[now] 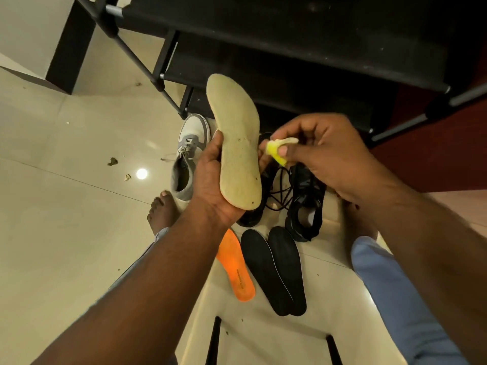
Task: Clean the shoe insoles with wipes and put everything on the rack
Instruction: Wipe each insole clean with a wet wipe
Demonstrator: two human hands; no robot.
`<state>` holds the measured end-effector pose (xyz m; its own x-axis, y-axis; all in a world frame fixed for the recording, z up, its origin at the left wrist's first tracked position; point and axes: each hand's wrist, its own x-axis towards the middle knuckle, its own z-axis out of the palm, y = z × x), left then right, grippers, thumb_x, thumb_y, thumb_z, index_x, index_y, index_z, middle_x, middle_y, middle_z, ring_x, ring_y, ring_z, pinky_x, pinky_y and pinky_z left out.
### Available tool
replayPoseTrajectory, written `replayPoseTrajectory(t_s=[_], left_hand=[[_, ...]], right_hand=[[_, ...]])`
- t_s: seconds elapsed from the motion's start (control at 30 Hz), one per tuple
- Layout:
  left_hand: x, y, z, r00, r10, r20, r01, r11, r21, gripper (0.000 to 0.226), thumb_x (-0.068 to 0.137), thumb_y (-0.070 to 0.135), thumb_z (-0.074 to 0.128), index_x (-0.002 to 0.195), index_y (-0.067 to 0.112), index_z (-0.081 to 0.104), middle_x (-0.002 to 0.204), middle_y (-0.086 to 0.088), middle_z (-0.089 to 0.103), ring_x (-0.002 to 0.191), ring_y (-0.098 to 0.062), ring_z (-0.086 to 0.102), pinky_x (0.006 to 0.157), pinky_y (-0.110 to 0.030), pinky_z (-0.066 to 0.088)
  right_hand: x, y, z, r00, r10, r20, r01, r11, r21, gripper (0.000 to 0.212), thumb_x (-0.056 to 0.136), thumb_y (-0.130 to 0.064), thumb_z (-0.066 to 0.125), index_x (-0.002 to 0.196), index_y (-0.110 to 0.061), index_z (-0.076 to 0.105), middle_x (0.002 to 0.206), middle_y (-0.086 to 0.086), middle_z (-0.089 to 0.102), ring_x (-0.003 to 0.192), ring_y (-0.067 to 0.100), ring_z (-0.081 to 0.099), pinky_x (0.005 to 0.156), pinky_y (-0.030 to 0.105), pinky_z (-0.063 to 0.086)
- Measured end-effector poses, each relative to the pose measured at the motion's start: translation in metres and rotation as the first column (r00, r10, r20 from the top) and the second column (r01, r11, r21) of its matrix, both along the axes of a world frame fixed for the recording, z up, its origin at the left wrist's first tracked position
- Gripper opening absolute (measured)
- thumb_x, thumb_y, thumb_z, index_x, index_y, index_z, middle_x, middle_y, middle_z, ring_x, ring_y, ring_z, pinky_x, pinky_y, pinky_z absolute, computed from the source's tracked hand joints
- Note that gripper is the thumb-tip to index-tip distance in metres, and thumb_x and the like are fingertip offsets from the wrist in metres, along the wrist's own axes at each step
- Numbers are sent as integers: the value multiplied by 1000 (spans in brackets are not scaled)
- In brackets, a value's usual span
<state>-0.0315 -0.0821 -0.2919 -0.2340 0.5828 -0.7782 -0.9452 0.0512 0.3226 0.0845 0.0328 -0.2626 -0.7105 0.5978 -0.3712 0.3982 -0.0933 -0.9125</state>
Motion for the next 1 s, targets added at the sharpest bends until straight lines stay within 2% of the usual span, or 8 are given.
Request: replayPoseTrajectory(t_s=[0.07, 0.23, 0.3, 0.4, 0.6, 0.77, 0.9, 1.0], left_hand=[[3, 1, 1, 999, -23, -30, 23, 1000, 1, 55, 101, 50, 36, 139, 14, 53, 101, -10, 67, 84, -20, 66, 69, -29, 58], [-3, -3, -8, 1000, -1, -4, 1, 998, 59, 70, 97, 58, 39, 150, 12, 40, 126, -10, 53, 111, -22, 55, 114, -36, 34], [-3, -3, -9, 1000, -8, 2, 8, 997, 73, 69, 98, 58, 39, 149, 12, 43, 117, -10, 60, 106, -22, 59, 104, -36, 45], [1, 0, -5, 999, -8, -34, 10, 998, 70, 59, 101, 52, 36, 143, 13, 49, 110, -11, 66, 98, -23, 64, 81, -36, 59], [20, 6, 8, 992, -110, -69, 117, 988, 101, 56, 86, 41, 53, 133, 11, 57, 120, -16, 63, 102, -25, 60, 97, -38, 46], [17, 2, 0, 988, -140, -59, 146, 983, 112, 45, 100, 42, 41, 123, 11, 63, 101, -8, 72, 91, -19, 69, 86, -31, 55], [10, -1, -3, 990, -121, 69, 111, 984, 139, 50, 100, 44, 41, 106, 5, 71, 99, -12, 71, 92, -25, 71, 80, -34, 60], [13, 2, -2, 988, -130, 79, 121, 986, 117, 49, 101, 45, 39, 113, 6, 67, 100, -12, 71, 91, -24, 70, 76, -32, 59]], right_hand=[[0, -4, -8, 999, 26, 48, -25, 1000, -4, 19, 81, 1, 68, 92, -14, 70, 99, -1, 69, 96, 11, 66, 76, 24, 57], [1, -19, 2, 878, 478, -18, -469, 851, -236, 20, 76, 1, 71, 87, -15, 71, 90, 1, 73, 87, 13, 69, 76, 27, 57], [3, -10, 12, 877, 463, -131, -480, 824, -302, 20, 71, -2, 71, 88, -12, 71, 92, 6, 73, 88, 19, 70, 78, 30, 58], [4, 5, 9, 986, 93, -141, -125, 963, -238, 19, 75, 1, 69, 92, -9, 69, 96, 7, 72, 91, 19, 69, 76, 30, 58], [-2, 0, -16, 975, -221, -21, 222, 968, 115, 20, 82, -3, 70, 85, -23, 69, 90, -7, 69, 78, 4, 67, 64, 18, 54], [-5, -17, -13, 998, 33, 53, -41, 986, 164, 22, 80, -11, 73, 85, -32, 71, 92, -14, 69, 91, 0, 65, 85, 29, 55], [-4, -17, 7, 896, 444, -4, -442, 893, -85, 20, 76, -3, 74, 86, -21, 74, 88, -6, 73, 88, 7, 68, 84, 31, 56], [0, -8, 13, 928, 360, -99, -372, 916, -151, 18, 75, 0, 72, 88, -13, 72, 89, 1, 73, 85, 13, 70, 76, 29, 57]])
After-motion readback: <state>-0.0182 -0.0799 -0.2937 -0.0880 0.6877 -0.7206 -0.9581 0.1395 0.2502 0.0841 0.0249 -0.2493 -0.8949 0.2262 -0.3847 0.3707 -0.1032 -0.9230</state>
